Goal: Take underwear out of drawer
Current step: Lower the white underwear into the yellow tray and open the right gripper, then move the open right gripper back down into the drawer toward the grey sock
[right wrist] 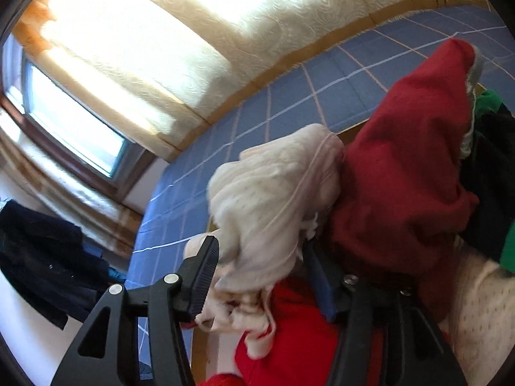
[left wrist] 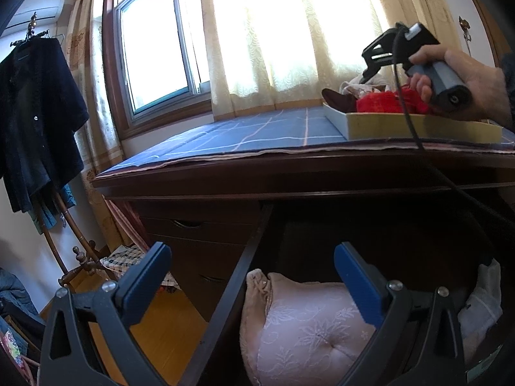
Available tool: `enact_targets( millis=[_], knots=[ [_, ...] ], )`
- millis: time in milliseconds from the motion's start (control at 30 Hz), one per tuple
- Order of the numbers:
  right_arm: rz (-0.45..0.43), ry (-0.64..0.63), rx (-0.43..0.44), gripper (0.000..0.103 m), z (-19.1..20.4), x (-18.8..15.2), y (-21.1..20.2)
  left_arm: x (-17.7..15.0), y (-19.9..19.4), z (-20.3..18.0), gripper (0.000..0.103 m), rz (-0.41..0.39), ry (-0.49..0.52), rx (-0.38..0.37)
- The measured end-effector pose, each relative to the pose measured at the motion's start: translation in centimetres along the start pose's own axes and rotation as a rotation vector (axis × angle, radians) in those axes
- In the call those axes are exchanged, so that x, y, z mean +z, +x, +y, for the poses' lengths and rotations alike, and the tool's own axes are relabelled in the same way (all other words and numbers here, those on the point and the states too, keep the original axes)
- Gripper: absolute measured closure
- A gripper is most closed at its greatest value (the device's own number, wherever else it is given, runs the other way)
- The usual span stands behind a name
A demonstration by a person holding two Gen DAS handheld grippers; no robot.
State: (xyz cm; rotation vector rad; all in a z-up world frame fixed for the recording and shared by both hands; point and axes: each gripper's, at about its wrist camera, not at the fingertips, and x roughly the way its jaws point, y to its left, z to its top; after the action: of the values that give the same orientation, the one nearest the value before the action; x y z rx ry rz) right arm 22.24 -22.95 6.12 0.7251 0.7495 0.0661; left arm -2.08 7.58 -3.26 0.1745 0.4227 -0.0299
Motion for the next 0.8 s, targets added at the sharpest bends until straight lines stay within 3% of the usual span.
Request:
enact_targets(
  millis=[400,633,800],
  knots=[
    [-0.085,-0.096,0.052,0.046,0.4,-2.6,-3.7,0.0,0.0,-0.2,0.0,-0.011,0.012,0.009],
    [-0.158,-0.225,-0.014,0.046,0.9,-5.0,-6.9,-0.1,-0.1,-0.2,0.0,-0.021,0.013,0.011],
    [-0.266,-0.295,-0.048,0.042,0.5,-8.1,-10.2,0.0,-0.2,-0.2,0.0,-0.034,0.014,0.019]
  ],
)
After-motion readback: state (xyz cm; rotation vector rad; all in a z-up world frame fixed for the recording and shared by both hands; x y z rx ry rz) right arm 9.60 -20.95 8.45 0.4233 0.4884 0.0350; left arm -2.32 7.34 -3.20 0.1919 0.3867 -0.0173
